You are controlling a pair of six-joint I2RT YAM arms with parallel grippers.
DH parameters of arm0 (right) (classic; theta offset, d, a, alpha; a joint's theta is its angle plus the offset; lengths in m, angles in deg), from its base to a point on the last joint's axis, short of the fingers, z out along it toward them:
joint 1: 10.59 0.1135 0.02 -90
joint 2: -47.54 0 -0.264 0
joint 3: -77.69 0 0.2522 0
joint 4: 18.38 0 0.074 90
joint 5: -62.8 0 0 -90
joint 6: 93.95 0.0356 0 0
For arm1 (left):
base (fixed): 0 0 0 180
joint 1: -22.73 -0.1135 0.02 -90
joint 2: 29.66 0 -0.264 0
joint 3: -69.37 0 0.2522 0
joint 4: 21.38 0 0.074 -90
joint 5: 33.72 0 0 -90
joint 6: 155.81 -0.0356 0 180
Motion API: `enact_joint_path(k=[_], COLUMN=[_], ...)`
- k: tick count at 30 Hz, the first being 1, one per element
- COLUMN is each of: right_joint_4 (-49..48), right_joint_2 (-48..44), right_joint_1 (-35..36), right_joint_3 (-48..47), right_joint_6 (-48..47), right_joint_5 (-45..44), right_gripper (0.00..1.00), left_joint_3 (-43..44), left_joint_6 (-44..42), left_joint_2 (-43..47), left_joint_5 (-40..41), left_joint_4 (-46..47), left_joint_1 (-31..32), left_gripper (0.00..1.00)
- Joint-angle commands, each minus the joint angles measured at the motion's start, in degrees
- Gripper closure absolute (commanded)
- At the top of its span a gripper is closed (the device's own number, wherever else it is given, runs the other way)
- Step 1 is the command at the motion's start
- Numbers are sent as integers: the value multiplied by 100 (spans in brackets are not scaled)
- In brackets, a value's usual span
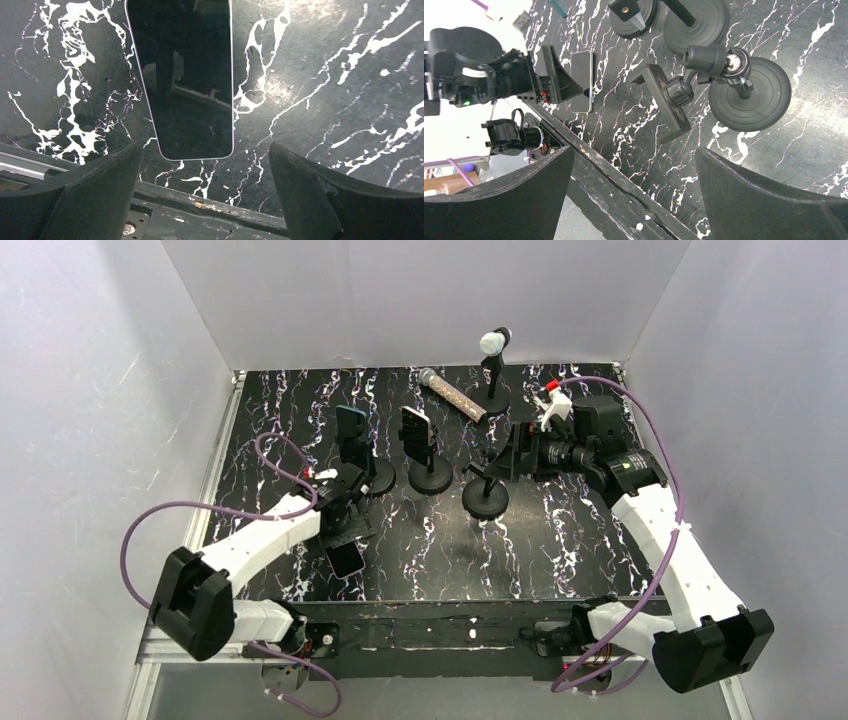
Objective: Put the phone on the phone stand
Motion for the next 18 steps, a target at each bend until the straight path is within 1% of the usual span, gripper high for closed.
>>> enact_joint_path(k=[1, 7, 18], right_joint_4=[-213, -258, -324], right_joint_2=[-9, -27, -18], right_joint_1=[-24, -24, -20], right_joint_3=[63, 136, 148], right_joint_6=[7, 15, 23], right_joint_5=[164, 208, 303], right_gripper=[2, 2, 2], left_joint_3=[-70, -158, -792], left_joint_6=[79, -84, -352], left_joint_2=[-287, -684, -1145], left_joint_5=[-49, -194, -830], left_joint_4=[230, 527, 1307], left_joint_1=[-81, -243, -764], left_gripper=[2, 2, 2])
